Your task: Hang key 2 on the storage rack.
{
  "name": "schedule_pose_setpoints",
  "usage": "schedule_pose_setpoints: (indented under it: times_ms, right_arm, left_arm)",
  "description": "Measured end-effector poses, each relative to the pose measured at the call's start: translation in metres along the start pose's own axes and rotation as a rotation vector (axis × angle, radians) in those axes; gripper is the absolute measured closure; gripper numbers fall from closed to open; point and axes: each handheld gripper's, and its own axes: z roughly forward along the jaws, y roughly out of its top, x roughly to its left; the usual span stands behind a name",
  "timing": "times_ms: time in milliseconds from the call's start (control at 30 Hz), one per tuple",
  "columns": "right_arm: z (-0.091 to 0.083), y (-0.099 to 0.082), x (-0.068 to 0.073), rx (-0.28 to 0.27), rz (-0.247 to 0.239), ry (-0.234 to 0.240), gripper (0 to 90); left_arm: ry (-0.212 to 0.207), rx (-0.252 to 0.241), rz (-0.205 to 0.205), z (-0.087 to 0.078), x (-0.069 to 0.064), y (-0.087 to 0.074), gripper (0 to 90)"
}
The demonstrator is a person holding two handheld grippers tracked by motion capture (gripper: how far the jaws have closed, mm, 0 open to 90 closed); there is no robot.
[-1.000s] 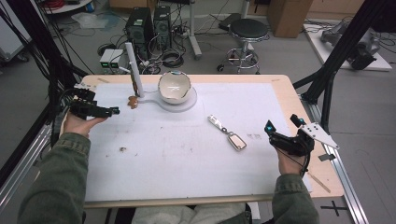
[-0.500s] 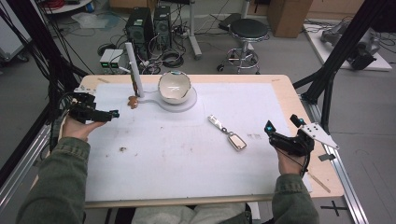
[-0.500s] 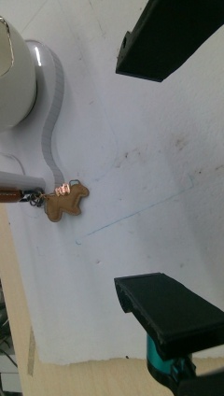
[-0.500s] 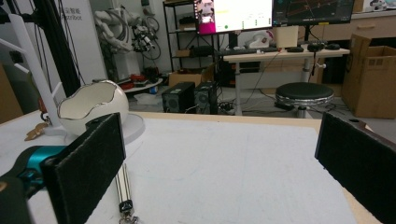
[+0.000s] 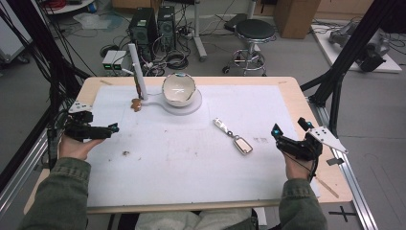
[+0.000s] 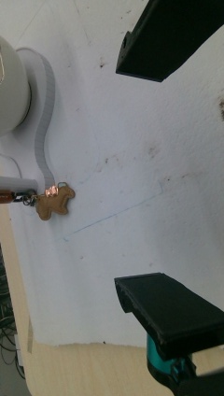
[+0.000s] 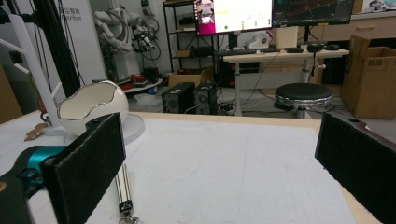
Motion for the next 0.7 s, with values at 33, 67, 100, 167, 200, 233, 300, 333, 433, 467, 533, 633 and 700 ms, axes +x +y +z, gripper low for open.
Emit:
schedule_pose_setpoints:
  times_ms: [33,67,100,167,200,233,300,333,433,467,533,633,700]
  right_arm:
    - [0.0,0.0,0.0,0.001,0.0,0.0,0.7]
    - [0.0,0.0,0.0,0.002,0.002,0.0,0.7]
    - [0.0,0.0,0.001,0.002,0.004,0.002,0.6]
    - [0.001,0.0,0.001,0.004,0.002,0.001,0.7]
    - [0.0,0.0,0.001,0.004,0.005,0.001,0.7]
    - [0.0,0.0,0.001,0.003,0.005,0.002,0.7]
    - [0.0,0.0,0.0,0.003,0.002,0.001,0.7]
    - [0.0,0.0,0.0,0.004,0.001,0.001,0.7]
    - [0.0,0.0,0.0,0.005,0.003,0.002,0.7]
    - [0.0,0.0,0.0,0.004,0.002,0.002,0.7]
    - [0.0,0.0,0.0,0.004,0.004,0.003,0.6]
    - [0.0,0.0,0.0,0.004,0.005,0.004,0.7]
    - [0.0,0.0,0.0,0.006,0.006,0.005,0.6]
  left_arm:
    - [0.0,-0.005,-0.001,0.0,-0.001,-0.001,1.7]
    - [0.002,-0.007,0.001,-0.001,-0.002,-0.003,1.7]
    - [0.005,-0.009,0.007,-0.002,-0.003,-0.004,1.7]
    - [0.013,-0.017,0.016,-0.003,-0.004,-0.006,1.6]
    - [0.016,-0.024,0.016,-0.004,-0.005,-0.008,1.6]
    - [0.015,-0.03,0.013,-0.005,-0.006,-0.009,1.7]
    - [0.017,-0.036,0.014,-0.006,-0.008,-0.012,1.6]
    - [0.019,-0.041,0.015,-0.007,-0.009,-0.013,1.6]
    - [0.031,-0.06,0.025,-0.01,-0.012,-0.017,1.6]
    - [0.034,-0.069,0.027,-0.011,-0.013,-0.018,1.6]
    - [0.04,-0.095,0.032,-0.013,-0.015,-0.022,1.7]
    - [0.049,-0.122,0.034,-0.015,-0.018,-0.028,1.7]
    - [0.045,-0.133,0.026,-0.016,-0.018,-0.033,1.7]
